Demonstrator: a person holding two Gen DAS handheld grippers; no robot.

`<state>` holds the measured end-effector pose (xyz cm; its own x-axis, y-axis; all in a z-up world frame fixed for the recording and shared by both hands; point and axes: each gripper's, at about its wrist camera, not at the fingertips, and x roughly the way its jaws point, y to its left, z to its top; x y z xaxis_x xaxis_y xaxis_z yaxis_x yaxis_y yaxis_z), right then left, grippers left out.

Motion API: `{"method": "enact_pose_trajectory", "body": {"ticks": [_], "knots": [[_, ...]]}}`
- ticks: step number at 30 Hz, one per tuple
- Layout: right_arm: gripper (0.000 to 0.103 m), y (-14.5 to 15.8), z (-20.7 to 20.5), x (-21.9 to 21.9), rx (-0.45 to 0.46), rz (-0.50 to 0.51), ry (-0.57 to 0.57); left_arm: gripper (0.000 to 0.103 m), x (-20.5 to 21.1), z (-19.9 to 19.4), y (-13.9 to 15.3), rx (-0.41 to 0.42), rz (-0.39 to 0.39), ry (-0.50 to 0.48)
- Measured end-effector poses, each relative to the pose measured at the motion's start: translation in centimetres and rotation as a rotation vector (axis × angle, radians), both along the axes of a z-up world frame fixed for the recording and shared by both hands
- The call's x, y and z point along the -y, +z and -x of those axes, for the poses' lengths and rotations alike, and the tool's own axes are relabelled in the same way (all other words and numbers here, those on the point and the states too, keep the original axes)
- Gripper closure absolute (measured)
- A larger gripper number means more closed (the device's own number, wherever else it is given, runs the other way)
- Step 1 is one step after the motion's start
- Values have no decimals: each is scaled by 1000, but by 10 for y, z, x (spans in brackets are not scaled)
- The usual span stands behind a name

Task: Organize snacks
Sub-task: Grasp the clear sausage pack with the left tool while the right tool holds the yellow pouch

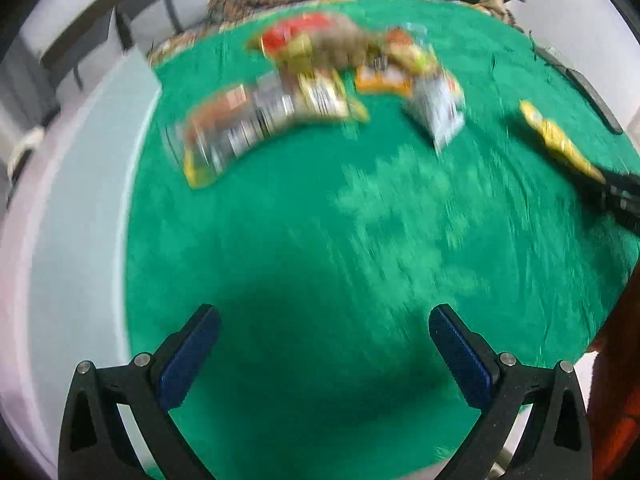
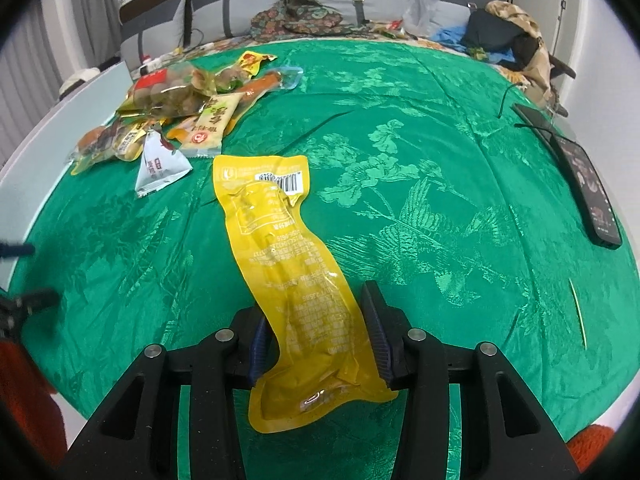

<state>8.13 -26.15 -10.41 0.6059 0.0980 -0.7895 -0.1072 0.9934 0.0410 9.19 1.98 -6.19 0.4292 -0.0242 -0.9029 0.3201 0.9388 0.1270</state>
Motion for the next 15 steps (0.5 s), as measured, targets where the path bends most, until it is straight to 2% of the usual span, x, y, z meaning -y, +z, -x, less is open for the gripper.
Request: {"method": "enact_pose_trajectory", "body": {"ticks": [5,7,12,15], "knots": [[56,0,1,-1,4,2,1,0,-16,-64,53,100,33,6],[55,0,0,-2,7,8,3,0,-22,-93,61,115,45,36],[55,-1,2,-3,16,19,14,0,-49,-159,48,83,151,155],[55,-1,3,-2,23,17,15,0,-53,-178,25,31,204,160]]}}
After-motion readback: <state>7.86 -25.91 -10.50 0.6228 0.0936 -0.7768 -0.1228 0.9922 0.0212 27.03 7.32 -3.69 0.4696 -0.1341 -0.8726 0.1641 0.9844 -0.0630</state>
